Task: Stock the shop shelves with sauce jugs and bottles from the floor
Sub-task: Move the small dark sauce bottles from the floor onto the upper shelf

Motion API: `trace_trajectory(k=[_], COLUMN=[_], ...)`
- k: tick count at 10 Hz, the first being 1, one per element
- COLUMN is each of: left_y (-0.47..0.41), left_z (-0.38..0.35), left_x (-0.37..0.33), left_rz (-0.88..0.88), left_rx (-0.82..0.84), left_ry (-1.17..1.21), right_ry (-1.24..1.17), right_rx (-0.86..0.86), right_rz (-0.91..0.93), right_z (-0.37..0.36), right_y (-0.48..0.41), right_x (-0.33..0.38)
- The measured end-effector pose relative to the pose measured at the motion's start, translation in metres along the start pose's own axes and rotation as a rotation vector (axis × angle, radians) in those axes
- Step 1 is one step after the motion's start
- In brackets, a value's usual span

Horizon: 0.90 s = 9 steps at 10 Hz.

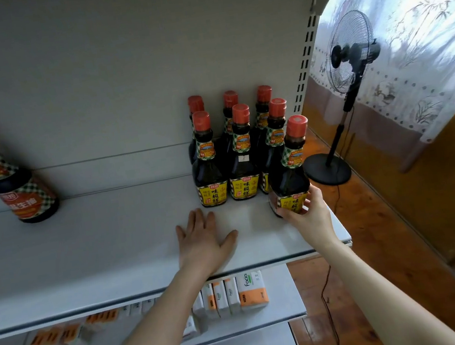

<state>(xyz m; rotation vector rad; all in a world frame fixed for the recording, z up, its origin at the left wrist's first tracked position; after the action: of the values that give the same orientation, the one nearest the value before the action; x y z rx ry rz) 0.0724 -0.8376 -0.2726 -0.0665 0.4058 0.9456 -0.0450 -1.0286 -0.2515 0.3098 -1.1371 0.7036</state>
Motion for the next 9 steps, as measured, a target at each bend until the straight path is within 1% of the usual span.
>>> trace_trajectory(k=[3,6,8,9], left_y=[0.0008,-0.0002,-0.0007,-0.0008], left_z=[0.0003,-0.0006,-0.0007,0.0004], left_x=[-0.0010,0.0000,-0.0006,-0.0004], left_rz=[-0.006,-0.005,0.003,-0.001], left_rx=[-0.012,-0.028,-0.024,-0.012], left_ry=[-0.017,-0.004,-0.002,0.023], right_ry=[-0.017,0.011,0.077,0.138], right_rx=[0.025,-0.004,0.002,0.036], right_rz=[0.008,0.028,0.025,-0.013], right_z=[0.0020,-0.0003,-0.0003,0.0005], right_y=[-0.0015,-0.0022,-0.0013,0.0028], right_x=[-0.0034,-0.0050,-0.0041,-0.0031])
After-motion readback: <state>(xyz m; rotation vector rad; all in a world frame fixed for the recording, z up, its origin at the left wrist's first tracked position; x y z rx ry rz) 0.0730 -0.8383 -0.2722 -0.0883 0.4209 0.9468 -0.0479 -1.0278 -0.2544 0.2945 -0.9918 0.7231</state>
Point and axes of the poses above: each hand's wrist, its own y-axis away from the middle knuckle, its own z-axis out of the back of the hand, x = y × z, the point moved 4 cm from there along -y, towards the middle knuckle, and after that the axes turned 8 degrees about y, right-handed, at the moved point
